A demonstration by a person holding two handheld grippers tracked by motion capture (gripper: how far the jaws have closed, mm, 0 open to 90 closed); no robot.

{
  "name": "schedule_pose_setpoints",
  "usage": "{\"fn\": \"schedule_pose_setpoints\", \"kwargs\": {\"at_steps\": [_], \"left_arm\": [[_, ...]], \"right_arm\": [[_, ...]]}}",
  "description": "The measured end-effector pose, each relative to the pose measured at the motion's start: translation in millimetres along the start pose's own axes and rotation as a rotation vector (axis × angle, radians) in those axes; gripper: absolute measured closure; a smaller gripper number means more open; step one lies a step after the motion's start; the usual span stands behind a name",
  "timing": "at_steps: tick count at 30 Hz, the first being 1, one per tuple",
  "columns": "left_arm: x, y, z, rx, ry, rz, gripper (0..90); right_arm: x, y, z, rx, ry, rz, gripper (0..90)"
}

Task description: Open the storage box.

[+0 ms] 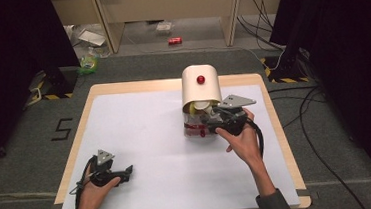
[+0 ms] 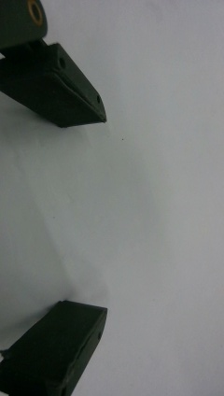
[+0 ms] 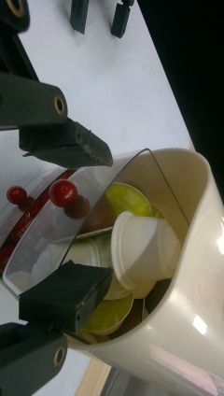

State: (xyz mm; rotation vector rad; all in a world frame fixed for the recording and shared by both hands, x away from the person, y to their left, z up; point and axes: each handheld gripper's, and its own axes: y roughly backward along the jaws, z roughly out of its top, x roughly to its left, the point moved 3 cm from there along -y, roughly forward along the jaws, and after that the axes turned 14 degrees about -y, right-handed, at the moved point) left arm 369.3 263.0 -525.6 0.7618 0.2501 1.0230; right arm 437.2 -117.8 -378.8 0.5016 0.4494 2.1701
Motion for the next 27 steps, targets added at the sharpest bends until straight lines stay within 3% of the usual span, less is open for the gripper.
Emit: {"fn": "schedule_pose_setpoints", "kwargs": {"at_steps": [10, 27], "left_arm": [[-0.1, -0.1, 0.0, -0.002, 0.002, 0.000, 6.2], [0.0, -0.1, 0.0, -0.003, 0.002, -0.001, 6.2]], "right_arm": [[1.8, 2.1, -1.4, 0.015, 0.017, -0.021, 40.0], [14.3, 17.4, -8.6, 0.089, 0.074, -0.009, 40.2]]}}
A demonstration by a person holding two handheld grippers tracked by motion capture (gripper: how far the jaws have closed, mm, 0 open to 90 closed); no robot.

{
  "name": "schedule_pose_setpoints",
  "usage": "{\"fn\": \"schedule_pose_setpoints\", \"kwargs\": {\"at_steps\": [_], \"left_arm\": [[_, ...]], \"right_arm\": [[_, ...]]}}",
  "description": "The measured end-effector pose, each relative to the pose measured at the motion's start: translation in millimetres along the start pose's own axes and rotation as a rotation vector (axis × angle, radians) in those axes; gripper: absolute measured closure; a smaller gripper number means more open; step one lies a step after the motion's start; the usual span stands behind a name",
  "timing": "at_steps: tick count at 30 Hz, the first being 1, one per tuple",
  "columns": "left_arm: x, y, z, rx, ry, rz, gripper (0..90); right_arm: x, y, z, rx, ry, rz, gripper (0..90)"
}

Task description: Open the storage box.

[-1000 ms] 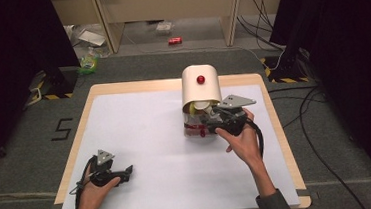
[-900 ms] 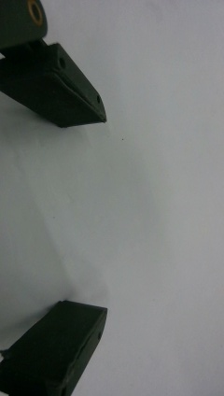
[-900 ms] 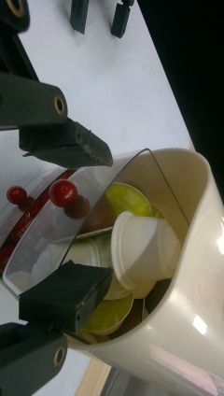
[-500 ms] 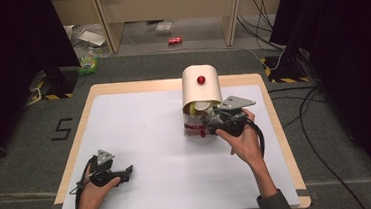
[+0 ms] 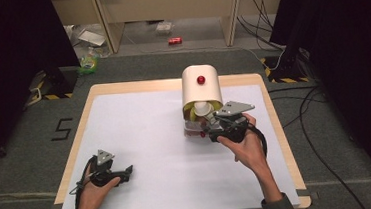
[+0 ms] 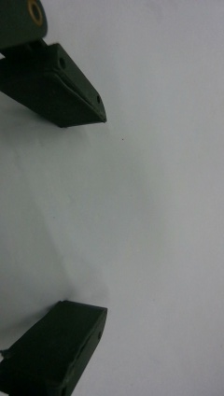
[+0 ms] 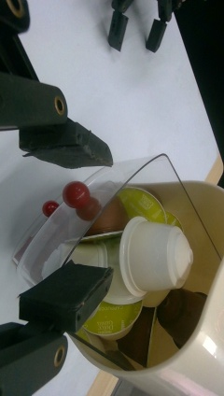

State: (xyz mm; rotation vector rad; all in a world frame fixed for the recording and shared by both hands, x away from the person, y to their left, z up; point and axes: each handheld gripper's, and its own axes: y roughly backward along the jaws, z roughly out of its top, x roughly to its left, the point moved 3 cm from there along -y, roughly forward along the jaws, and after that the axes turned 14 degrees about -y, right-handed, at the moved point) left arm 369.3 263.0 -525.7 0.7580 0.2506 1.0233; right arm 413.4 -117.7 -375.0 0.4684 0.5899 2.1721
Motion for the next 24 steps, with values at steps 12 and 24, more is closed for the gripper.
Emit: {"fn": "schedule_pose_setpoints", "kwargs": {"at_steps": [12, 24], "left_arm": [[0.1, 0.1, -0.1, 0.001, -0.001, 0.000, 6.2], [0.1, 0.0, 0.0, 0.000, 0.000, 0.000, 6.2]], "right_arm": [[7.5, 9.3, -6.4, 0.023, 0.024, 0.014, 41.8], [12.3, 14.6, -10.1, 0.050, 0.037, 0.018, 42.5]]}}
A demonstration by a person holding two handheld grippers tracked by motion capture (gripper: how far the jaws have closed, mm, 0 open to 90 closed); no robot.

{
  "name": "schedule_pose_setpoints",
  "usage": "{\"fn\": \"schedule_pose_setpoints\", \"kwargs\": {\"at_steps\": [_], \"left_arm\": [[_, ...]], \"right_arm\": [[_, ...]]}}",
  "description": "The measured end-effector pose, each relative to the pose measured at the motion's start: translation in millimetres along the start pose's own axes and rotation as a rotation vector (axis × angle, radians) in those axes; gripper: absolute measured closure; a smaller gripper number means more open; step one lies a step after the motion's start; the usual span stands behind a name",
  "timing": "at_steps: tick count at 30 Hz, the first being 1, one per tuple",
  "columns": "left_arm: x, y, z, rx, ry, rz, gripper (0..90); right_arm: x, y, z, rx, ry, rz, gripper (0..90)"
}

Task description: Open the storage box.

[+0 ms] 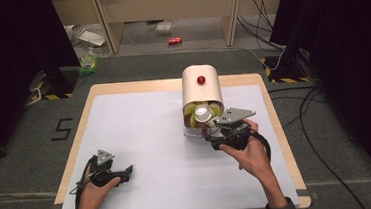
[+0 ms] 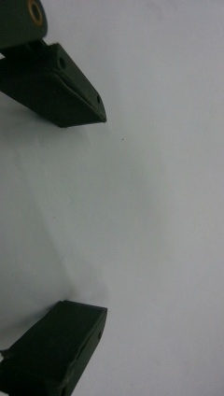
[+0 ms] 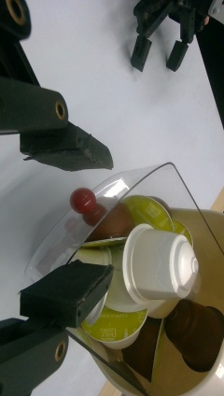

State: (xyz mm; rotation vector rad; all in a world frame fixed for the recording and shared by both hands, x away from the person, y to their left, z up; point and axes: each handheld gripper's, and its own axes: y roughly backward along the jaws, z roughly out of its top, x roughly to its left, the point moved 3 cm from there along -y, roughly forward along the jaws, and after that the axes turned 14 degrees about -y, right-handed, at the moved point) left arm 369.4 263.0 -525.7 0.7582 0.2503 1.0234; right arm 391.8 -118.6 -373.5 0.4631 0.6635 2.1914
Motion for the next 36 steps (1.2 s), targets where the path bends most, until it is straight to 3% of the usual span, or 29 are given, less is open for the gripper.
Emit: {"fn": "schedule_pose_setpoints", "kwargs": {"at_steps": [36], "left_arm": [[0.0, 0.0, 0.0, 0.000, 0.000, 0.000, 6.2]], "right_arm": [[15.0, 12.1, -20.7, 0.051, 0.015, 0.031, 43.0]]}}
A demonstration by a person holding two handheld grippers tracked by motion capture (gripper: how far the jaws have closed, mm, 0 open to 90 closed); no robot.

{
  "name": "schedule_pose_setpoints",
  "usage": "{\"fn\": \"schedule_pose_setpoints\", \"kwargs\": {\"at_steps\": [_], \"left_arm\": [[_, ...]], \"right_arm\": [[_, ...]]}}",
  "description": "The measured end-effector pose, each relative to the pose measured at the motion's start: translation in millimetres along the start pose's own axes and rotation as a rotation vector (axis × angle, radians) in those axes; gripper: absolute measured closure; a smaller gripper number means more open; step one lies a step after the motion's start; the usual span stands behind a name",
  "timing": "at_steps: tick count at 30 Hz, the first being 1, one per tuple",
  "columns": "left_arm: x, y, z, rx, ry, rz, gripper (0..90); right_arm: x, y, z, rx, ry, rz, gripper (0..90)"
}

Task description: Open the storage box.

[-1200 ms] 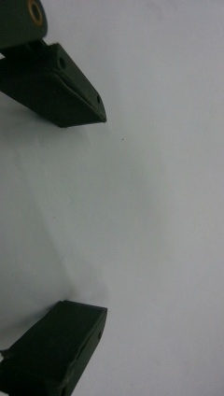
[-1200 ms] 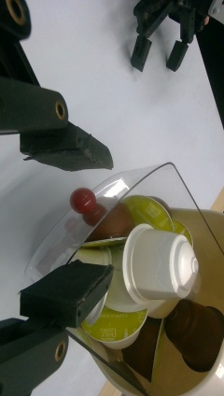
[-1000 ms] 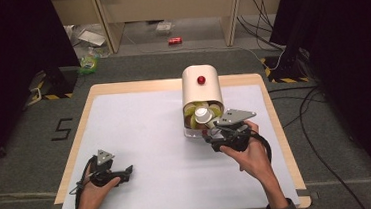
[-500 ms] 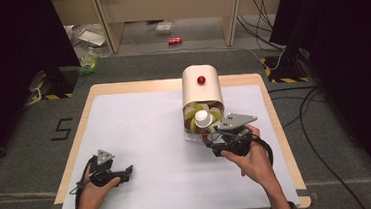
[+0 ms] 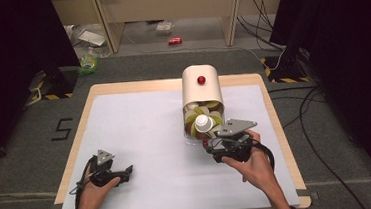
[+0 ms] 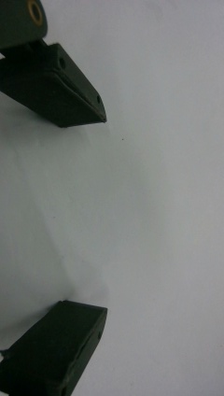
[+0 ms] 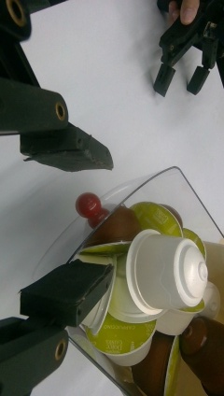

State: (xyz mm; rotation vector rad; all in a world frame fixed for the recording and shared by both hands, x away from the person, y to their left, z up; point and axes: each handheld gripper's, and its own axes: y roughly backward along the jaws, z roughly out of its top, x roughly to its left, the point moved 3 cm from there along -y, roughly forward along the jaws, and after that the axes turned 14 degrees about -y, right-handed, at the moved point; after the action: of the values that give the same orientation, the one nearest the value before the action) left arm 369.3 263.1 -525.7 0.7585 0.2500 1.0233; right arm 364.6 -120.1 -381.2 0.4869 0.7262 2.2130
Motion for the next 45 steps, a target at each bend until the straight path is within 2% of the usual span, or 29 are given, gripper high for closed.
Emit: {"fn": "schedule_pose_setpoints", "kwargs": {"at_steps": [4, 9, 10, 15, 16, 23, 38, 45], "left_arm": [[0.0, 0.0, 0.0, 0.000, 0.000, 0.000, 6.2], [0.0, 0.0, 0.0, 0.000, 0.000, -0.001, 6.2], [0.0, 0.0, 0.0, 0.000, 0.000, -0.001, 6.3], [0.1, 0.1, 0.0, 0.000, 0.000, -0.001, 6.2], [0.0, -0.1, 0.1, -0.001, 0.002, -0.001, 6.2], [0.0, -0.1, 0.1, -0.001, 0.002, -0.001, 6.2], [0.0, -0.1, 0.2, 0.002, 0.002, 0.000, 6.1], [0.0, -0.2, 0.1, 0.000, 0.002, -0.001, 6.1]], "right_arm": [[1.2, 0.6, -2.2, 0.005, 0.002, 0.003, 42.9], [1.0, 1.4, -2.6, -0.006, -0.019, 0.022, 39.7], [1.0, 2.0, -1.8, -0.024, -0.032, 0.033, 37.1], [-1.3, 4.2, 1.4, -0.073, -0.046, 0.019, 35.4], [-2.7, 6.4, 3.0, -0.103, -0.062, 0.013, 35.1], [-5.7, 6.1, 6.6, -0.160, -0.079, -0.011, 33.6], [-12.1, -15.9, 19.1, -0.207, -0.107, -0.037, 26.9], [-10.4, -23.0, 23.6, -0.204, -0.107, -0.046, 26.1]]}}
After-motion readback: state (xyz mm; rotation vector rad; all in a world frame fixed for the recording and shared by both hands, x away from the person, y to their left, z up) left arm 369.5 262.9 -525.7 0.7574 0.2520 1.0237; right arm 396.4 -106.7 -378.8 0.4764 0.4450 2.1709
